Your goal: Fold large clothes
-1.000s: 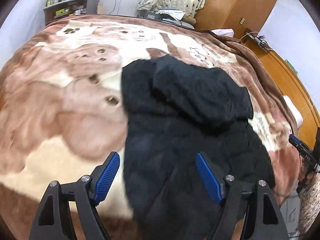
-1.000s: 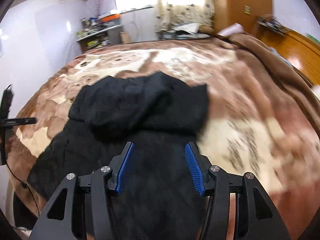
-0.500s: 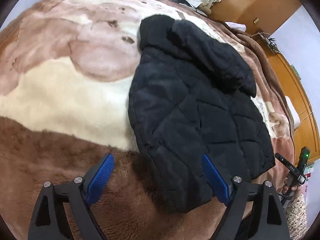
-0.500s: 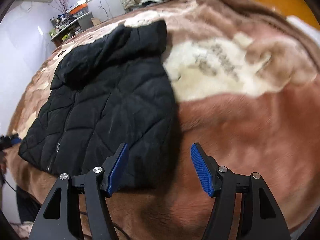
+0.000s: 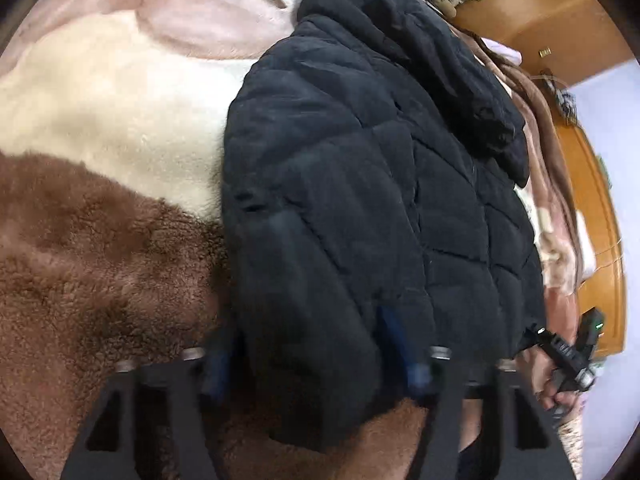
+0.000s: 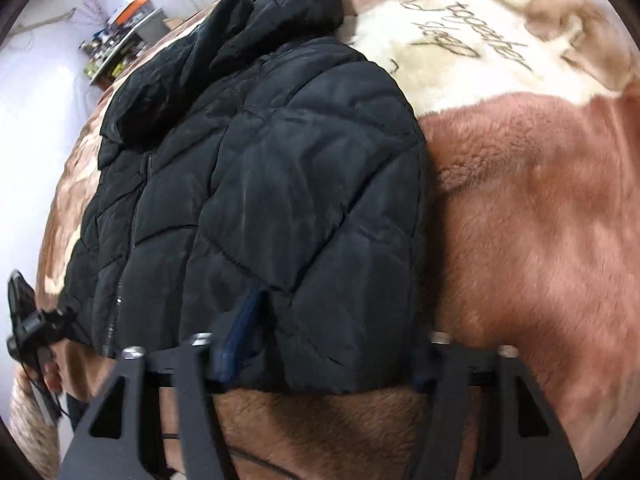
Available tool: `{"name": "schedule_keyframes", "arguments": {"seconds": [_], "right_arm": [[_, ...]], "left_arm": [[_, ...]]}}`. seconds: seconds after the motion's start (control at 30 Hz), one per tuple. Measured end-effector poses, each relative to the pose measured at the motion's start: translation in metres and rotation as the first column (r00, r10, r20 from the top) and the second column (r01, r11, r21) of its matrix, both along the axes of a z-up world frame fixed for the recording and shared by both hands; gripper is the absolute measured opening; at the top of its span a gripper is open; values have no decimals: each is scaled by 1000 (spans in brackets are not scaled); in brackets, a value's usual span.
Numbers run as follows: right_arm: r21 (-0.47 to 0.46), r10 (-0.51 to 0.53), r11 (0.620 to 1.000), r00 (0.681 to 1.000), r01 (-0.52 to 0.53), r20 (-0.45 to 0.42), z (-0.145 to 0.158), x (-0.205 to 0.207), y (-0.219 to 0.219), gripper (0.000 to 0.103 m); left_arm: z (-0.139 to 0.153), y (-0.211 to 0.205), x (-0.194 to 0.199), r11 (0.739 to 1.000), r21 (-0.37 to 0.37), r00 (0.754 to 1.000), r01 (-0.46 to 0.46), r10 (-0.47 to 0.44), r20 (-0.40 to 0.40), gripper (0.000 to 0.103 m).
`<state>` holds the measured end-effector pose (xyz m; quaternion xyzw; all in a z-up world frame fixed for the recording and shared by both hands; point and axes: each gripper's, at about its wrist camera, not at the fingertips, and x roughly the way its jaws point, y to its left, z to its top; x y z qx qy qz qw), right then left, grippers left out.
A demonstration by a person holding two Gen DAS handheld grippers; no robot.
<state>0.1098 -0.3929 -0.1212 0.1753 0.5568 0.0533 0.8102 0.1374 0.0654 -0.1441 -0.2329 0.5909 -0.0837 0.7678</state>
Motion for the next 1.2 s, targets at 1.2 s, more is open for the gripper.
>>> {"name": "schedule_keyframes", "arguments": {"seconds": [1.2], "right_arm": [[66,40,996,947,-64,318,148,-110,8,14]], "left_arm": [[159,9,-99,986,-111,956,121,-86,281,20]]}}
